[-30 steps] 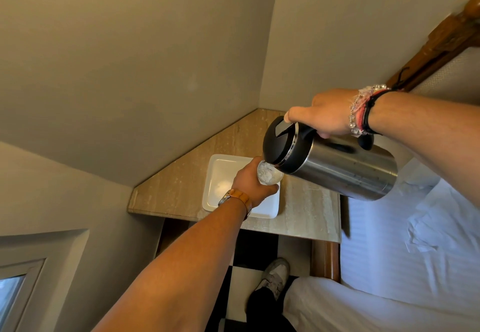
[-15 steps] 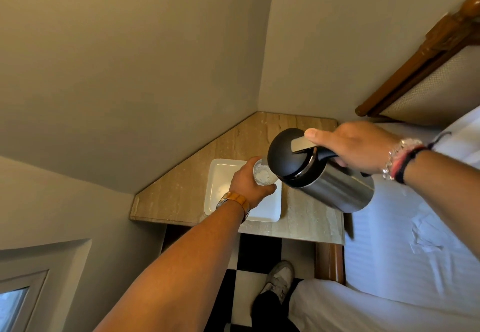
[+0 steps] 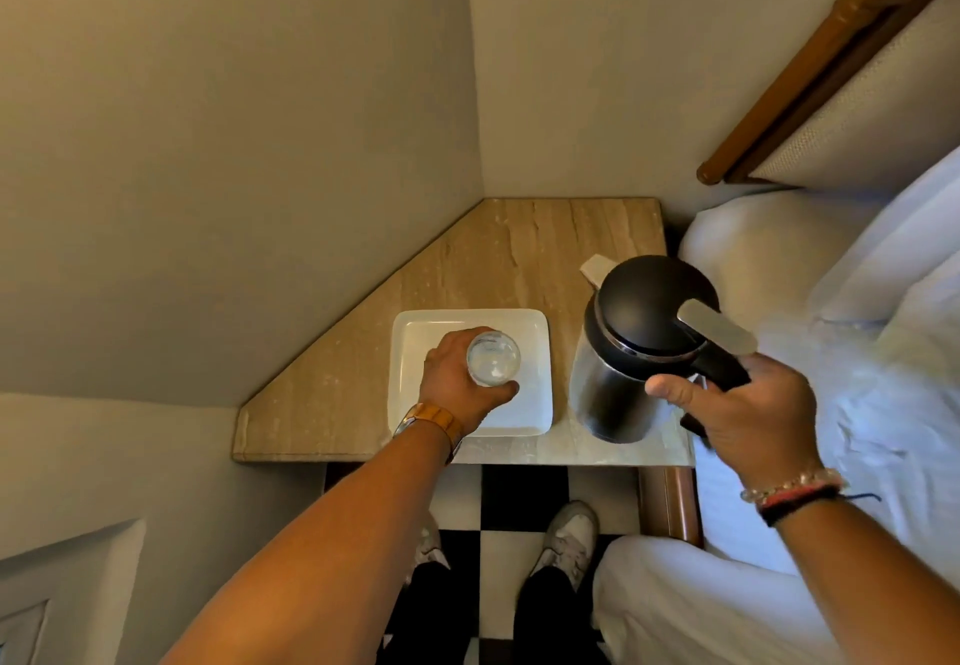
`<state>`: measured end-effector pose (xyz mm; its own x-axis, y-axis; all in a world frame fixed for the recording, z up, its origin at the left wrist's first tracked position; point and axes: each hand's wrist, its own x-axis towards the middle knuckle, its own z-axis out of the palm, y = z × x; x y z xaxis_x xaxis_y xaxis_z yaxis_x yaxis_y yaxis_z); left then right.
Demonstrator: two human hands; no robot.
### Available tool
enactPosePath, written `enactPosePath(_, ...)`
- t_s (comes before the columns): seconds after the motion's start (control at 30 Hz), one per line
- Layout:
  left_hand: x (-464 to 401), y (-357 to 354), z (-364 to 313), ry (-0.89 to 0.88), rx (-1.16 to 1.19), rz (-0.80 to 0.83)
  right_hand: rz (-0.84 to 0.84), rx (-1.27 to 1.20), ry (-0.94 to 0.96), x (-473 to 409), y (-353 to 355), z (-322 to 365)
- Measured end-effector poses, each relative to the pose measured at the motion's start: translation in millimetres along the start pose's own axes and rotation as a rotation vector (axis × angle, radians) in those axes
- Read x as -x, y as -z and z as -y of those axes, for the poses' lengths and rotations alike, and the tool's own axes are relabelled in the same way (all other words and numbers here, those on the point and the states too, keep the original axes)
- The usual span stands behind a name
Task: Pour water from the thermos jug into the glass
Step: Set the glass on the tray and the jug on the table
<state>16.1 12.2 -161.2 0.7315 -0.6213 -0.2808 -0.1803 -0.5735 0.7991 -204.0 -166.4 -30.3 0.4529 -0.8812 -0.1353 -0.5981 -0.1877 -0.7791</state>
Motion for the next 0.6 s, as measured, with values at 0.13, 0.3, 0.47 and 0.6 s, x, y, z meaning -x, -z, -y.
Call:
enactPosePath(0.13, -5, -9, 24, 0.028, 0.034, 0.038, -0.121, -0.164, -0.146, 8, -26, -26)
enactPosePath(0.3, -12, -19, 54, 0.062, 0.028, 0.079, -0.219, -0.301, -0.199, 5, -60, -48)
enactPosePath(0.47, -24, -28, 73, 0.08, 0.009, 0.119, -0.304, -0.327, -0.2, 5, -85, -71)
enactPosePath(0.6, -31, -33, 82, 0.083, 0.017, 0.138, -0.375, -0.346, -0.222, 2, -101, -76)
